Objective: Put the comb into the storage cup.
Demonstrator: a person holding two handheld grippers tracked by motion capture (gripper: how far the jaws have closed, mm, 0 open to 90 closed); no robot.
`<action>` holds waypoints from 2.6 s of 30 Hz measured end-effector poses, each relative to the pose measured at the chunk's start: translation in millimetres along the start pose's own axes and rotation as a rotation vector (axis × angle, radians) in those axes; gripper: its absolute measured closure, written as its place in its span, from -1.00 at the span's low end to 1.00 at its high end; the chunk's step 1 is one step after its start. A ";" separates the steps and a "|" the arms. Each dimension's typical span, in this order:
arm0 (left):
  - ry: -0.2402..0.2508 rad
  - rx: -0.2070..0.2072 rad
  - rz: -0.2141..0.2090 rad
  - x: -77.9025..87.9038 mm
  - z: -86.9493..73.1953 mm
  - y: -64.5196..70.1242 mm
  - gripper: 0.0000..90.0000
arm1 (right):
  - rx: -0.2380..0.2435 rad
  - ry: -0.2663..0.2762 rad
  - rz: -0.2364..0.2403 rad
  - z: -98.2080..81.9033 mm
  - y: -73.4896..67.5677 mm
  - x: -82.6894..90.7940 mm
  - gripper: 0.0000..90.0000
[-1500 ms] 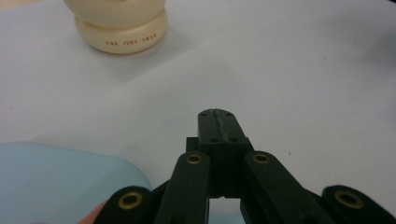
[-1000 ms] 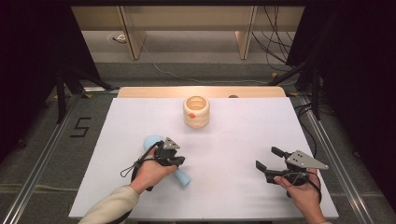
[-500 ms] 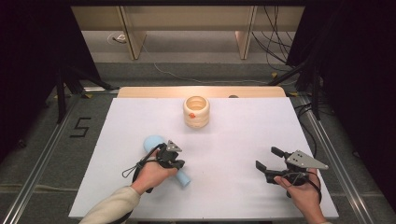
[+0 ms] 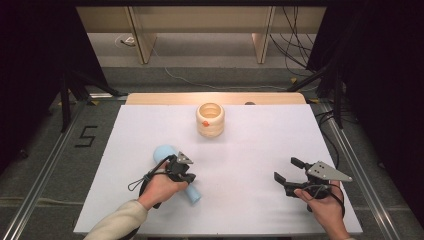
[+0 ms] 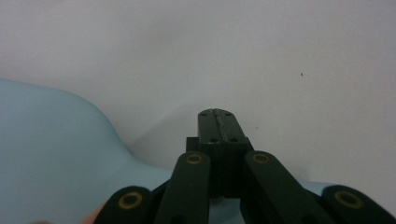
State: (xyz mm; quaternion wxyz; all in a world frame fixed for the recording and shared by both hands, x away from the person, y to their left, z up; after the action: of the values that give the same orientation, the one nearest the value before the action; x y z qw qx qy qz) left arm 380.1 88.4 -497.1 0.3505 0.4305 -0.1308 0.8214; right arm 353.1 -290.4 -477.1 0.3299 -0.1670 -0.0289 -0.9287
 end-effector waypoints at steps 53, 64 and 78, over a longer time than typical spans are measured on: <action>-0.195 0.063 0.053 49.5 -66.7 -30.0 0.99 | -0.008 -0.008 -0.002 -1.0 1.0 0.0 -0.64; -0.149 0.087 -0.032 56.0 -61.8 -24.1 0.36 | -0.008 -0.010 -0.007 -1.3 1.5 -0.1 -0.64; -0.087 0.051 -0.001 71.1 -52.3 -23.6 -0.69 | -0.010 -0.015 -0.010 -1.8 1.8 -0.5 -0.64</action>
State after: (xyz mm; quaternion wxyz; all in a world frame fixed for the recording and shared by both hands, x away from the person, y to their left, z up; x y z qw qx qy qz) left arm 336.9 165.3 -473.5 0.3339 0.4747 -0.1248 0.8047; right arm 354.1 -291.8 -479.0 0.3244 -0.1755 -0.0277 -0.9291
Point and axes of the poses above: each handheld gripper's, and its own axes: x roughly backward along the jaws, z roughly out of its top, y roughly to its right, the point moved 3 cm from there along -x, roughly forward along the jaws, and after that the axes turned 1 degree about -x, right-handed, at the moved point
